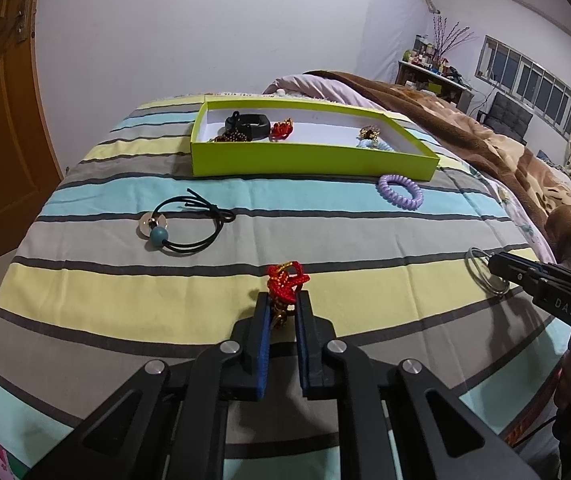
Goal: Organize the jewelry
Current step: 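Lift both held items and carry them toward the green tray, then lower both items into the green tray and open both grippers, then withdraw both tools from the tray toward the remaining jewelry, then grasp the black bead hair tie with the left gripper while the right grasps the lavender coil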
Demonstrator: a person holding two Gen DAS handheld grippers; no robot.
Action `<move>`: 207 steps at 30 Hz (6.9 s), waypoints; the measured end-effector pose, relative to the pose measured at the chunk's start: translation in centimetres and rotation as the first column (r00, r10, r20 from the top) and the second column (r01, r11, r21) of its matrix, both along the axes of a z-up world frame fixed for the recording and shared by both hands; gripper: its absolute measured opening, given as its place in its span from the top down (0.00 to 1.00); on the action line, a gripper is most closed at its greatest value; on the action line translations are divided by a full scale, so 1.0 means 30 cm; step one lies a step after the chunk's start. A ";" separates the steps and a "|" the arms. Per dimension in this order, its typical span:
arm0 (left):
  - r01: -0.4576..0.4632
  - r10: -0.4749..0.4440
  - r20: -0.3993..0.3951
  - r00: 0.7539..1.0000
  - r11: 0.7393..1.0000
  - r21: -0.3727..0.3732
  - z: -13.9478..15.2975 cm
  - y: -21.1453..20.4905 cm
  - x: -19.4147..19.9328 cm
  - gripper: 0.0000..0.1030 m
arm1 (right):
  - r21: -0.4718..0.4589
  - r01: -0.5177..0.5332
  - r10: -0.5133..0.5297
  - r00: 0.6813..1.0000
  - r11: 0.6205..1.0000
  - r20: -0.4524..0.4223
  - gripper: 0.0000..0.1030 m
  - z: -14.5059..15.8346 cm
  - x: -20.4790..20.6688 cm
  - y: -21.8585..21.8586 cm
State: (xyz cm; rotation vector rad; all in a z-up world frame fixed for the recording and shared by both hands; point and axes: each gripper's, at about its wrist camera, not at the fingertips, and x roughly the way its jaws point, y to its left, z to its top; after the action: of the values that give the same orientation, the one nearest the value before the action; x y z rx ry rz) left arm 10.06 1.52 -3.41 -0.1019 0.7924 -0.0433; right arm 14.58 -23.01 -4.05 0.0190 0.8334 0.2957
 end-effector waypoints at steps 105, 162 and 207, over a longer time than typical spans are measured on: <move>0.045 -0.045 0.010 0.999 0.999 0.000 0.044 0.072 0.568 0.78 | -0.036 -0.146 0.148 0.988 0.989 0.036 0.70 0.048 0.632 0.306; -0.058 0.053 0.211 0.976 0.998 0.019 0.213 0.049 -0.221 0.78 | 0.040 -0.071 0.065 0.988 0.997 0.142 0.70 0.196 -0.236 0.083; -0.147 0.147 -0.003 0.989 0.988 -0.046 0.015 0.271 0.162 0.78 | -0.019 -0.050 0.051 0.999 0.999 0.012 0.70 0.047 0.223 0.166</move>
State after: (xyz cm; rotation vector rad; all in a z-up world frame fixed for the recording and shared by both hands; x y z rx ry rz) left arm 14.93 9.64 -2.97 -0.2037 0.7822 0.0786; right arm 21.28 -18.04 -2.63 -0.0210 0.8252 0.3354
